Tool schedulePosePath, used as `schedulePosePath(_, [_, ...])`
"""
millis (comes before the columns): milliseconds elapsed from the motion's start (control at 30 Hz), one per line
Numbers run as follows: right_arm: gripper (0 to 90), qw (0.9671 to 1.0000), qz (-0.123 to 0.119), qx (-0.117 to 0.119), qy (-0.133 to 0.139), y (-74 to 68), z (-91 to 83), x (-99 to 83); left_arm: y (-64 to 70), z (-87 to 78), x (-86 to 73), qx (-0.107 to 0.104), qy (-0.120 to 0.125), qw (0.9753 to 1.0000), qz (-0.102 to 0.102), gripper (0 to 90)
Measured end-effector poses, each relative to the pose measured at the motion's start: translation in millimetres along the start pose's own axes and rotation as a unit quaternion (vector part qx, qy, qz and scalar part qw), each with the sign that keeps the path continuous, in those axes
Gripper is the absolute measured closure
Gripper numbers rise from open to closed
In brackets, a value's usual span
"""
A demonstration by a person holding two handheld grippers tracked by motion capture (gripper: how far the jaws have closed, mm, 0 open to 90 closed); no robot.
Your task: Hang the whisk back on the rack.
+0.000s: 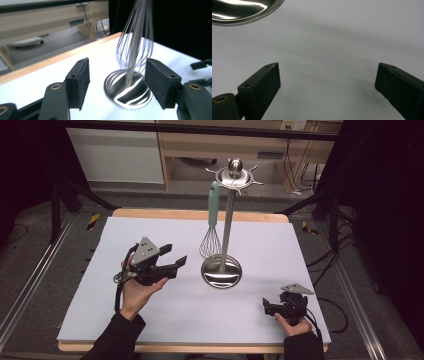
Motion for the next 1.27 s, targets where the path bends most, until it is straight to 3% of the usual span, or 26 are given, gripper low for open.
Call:
schedulePosePath(67, [6.7,1.0000,0.003,0.000,0.001,0.1,-0.7,-0.4,-5.9,-3.1,-18.6,0.005,-0.011,0.9998,-0.013,35.6])
schedulePosePath(100, [6.6,1.0000,-0.002,0.000,0.001,1.0,-0.7,-0.2,-5.9,-3.1,-18.6,0.005,-0.011,0.9998,-0.013,35.6])
schedulePosePath(400, [6.6,1.0000,0.001,-0.002,0.003,2.2,-1.1,-0.8,-22.9,-13.8,-69.4,0.032,-0.048,0.9975,-0.042,35.0])
schedulePosePath(600, [6.5,1.0000,0.007,-0.005,0.003,3.7,-1.7,-1.0,-30.1,-20.5,-88.3,0.047,-0.064,0.9956,-0.049,34.1])
schedulePosePath(900, [6.5,0.9999,0.003,-0.012,0.001,7.6,-2.2,-1.8,-49.5,-31.3,-124.9,0.091,-0.098,0.9880,-0.077,32.8])
schedulePosePath(1133, [6.6,0.9999,0.004,-0.013,0.003,10.9,-5.5,-2.6,-56.8,-31.0,-141.5,0.103,-0.131,0.9830,-0.077,31.5])
schedulePosePath(1267, [6.6,0.9999,0.008,-0.014,0.004,13.8,-6.6,-3.1,-59.5,-31.3,-144.8,0.106,-0.134,0.9821,-0.080,31.2])
Point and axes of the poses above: each handheld gripper's, and its own axes: z roughly forward along the jaws, x roughly out of its top, y roughly to its right, the point moved 2 cm from there along z, roughly forward along the jaws, and after that the axes turned 7 degrees about z, right-handed, at the moved point
